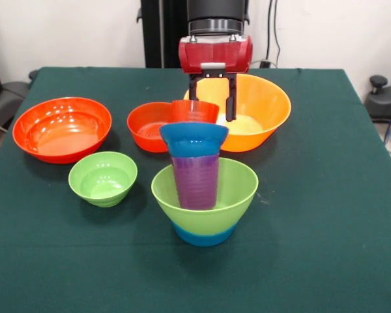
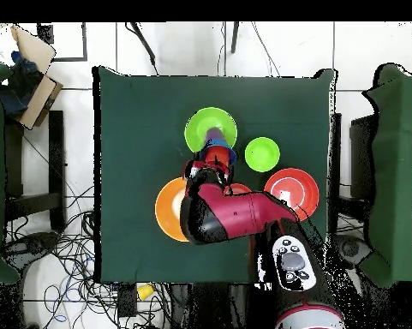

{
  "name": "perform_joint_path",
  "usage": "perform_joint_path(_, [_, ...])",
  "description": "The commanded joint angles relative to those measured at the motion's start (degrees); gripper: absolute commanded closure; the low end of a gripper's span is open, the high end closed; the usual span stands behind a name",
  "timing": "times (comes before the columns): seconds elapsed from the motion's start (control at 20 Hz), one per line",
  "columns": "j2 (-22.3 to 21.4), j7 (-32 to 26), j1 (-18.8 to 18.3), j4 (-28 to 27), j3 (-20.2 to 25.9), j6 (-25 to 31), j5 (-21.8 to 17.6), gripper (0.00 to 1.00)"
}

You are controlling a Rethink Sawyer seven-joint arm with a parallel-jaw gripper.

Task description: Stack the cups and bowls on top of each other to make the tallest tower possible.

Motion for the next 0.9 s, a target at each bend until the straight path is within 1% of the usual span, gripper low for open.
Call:
perform_joint_path(0.05, [3.38,1.02,-0.84,-5.56,6.73,2.94,-1.28,0.0])
perform_joint_path(0.4, [2.78,0.38,-1.61,-7.12,8.84,7.67,0.59,0.0])
perform_joint_path(0.75, [2.91,0.28,-1.06,-8.72,8.79,9.73,2.09,0.0])
perform_joint_path(0.9, [3.41,-0.35,-2.0,-9.32,10.24,10.07,1.97,0.0])
